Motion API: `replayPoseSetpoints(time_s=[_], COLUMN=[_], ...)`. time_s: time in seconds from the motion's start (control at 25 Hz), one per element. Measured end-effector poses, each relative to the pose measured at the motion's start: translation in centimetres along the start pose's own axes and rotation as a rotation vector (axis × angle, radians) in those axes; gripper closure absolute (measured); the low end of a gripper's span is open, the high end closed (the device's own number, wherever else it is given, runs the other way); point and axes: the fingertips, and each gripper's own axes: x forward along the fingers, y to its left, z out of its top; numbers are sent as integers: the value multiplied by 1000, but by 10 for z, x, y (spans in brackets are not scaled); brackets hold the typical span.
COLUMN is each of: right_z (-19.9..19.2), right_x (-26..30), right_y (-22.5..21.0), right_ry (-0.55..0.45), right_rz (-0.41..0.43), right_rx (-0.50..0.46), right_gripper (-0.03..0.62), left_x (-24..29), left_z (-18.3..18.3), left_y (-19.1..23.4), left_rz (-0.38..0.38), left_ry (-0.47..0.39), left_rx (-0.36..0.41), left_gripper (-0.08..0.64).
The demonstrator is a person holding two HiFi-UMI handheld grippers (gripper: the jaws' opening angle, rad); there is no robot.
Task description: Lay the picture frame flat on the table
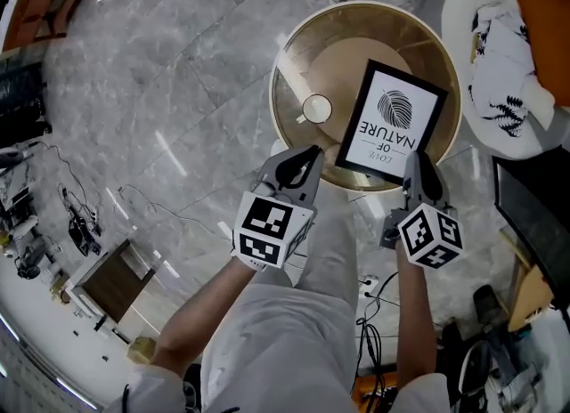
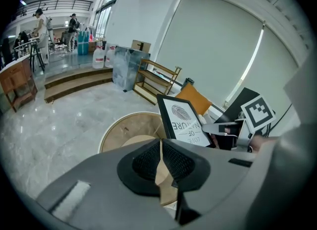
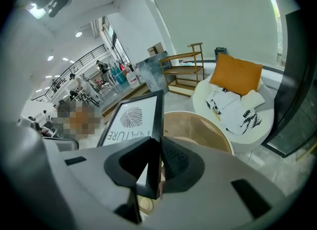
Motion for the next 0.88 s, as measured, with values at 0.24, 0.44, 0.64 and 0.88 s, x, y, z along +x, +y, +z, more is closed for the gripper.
replayPoseSetpoints(time_s=[0.24, 0.44, 0.64, 0.88], right_z=[-16, -24, -29, -41], right_x=[19, 53, 98, 127], right_y=[-12, -25, -33, -46], right_ry=[20, 24, 45, 54], right_rz=[-7, -12, -17, -27], right_rx=[-2, 0, -4, -4], right_gripper=[532, 532, 532, 532], left_x=[17, 46, 78, 101], left_z=[-27, -37, -37, -44], left_y=[9, 21, 36, 43], left_rz=[23, 25, 5, 5], left_ry=[25, 44, 57, 68], left_rx=[-33, -76, -96, -90], left_gripper=[549, 557, 557, 557])
